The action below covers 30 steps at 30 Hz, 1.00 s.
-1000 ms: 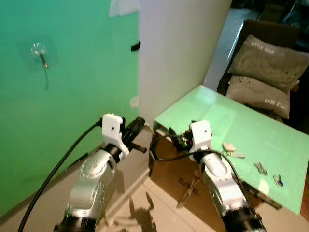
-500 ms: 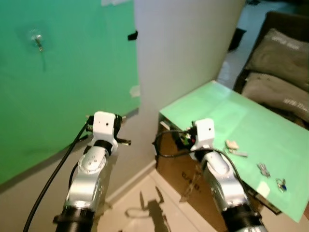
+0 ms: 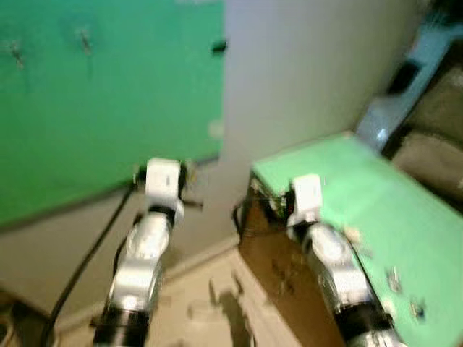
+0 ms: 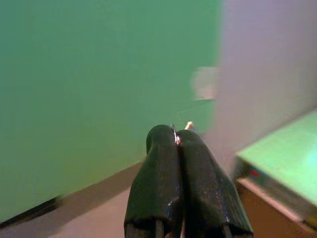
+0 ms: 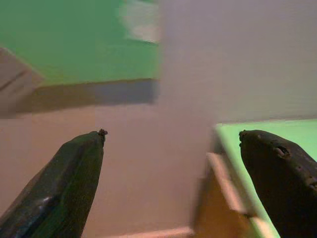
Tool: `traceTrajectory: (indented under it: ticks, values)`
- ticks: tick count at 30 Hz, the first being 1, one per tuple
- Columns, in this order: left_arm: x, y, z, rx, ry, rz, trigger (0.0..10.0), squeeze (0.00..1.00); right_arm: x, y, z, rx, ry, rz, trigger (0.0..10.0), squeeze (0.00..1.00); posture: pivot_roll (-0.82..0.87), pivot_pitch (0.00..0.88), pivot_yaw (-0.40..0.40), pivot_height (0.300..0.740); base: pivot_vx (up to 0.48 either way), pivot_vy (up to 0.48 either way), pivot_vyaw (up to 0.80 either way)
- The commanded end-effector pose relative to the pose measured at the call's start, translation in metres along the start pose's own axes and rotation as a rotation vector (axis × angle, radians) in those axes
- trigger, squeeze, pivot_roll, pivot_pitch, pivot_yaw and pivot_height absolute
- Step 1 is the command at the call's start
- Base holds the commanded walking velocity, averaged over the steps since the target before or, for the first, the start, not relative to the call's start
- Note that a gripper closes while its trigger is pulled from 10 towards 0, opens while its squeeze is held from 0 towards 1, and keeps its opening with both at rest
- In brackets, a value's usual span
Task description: Hang keys on a hook
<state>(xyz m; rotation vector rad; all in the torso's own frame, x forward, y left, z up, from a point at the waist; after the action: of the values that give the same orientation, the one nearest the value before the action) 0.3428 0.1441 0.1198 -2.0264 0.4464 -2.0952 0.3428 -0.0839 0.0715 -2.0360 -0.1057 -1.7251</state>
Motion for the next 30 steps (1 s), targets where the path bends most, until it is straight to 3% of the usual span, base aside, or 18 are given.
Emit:
traceTrajectory:
  ticks: [1, 3, 7, 13, 20, 22, 30]
  values:
    - [0.003, -0.005, 0.003, 0.027, -0.003, -0.008, 10.0, 0.0, 0.001, -0.003, 0.001, 0.024, 0.002, -0.01, 10.0, 0.15, 0.07, 0.0, -0.057, 0.74, 0.0, 0.0, 0.46]
    - [0.0, -0.007, 0.003, 0.04, -0.019, -0.034, 10.0, 0.0, 0.0, -0.004, 0.002, 0.03, 0.0, -0.009, 10.0, 0.15, 0.07, 0.0, -0.06, 0.74, 0.0, 0.0, 0.46]
    - [-0.011, -0.007, -0.005, 0.022, -0.04, 0.034, 10.0, 0.0, -0.002, -0.007, 0.001, 0.053, -0.008, -0.005, 10.0, 0.18, 0.08, 0.0, -0.063, 0.74, 0.0, 0.0, 0.45]
    - [-0.021, -0.008, -0.011, 0.02, -0.064, 0.026, 10.0, 0.0, -0.004, -0.006, 0.0, 0.056, -0.014, 0.005, 10.0, 0.18, 0.08, 0.0, -0.062, 0.74, 0.0, 0.0, 0.44]
    - [-0.011, -0.008, -0.003, 0.011, -0.031, 0.078, 10.0, 0.0, -0.004, -0.002, -0.001, 0.03, -0.009, -0.007, 10.0, 0.2, 0.07, 0.0, -0.054, 0.74, 0.0, 0.0, 0.43]
    - [-0.007, -0.006, -0.002, -0.008, -0.011, 0.081, 10.0, 0.0, -0.003, 0.003, 0.0, -0.007, -0.001, 0.009, 10.0, 0.15, 0.07, 0.0, -0.051, 0.74, 0.0, 0.0, 0.43]
    - [0.036, -0.017, 0.008, 0.021, 0.139, 0.053, 10.0, 0.0, 0.012, 0.009, 0.003, -0.04, 0.063, -0.016, 10.0, 0.11, 0.06, 0.0, -0.042, 0.74, 0.187, 0.0, 0.0]
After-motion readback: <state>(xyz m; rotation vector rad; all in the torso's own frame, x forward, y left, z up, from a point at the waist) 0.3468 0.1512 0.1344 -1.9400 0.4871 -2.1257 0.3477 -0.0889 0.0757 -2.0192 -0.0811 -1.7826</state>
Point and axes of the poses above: a point about 5 cm out from each wrist's last joint towards the gripper, its own z axis pointing out of the wrist towards the gripper, its own x axis along the axis of the wrist's last joint, y = z × x, the point moved 4 cm from there along z, pointing out of the wrist towards the gripper, and after that the axes turned 14 degrees about z, right-handed, at the moved point
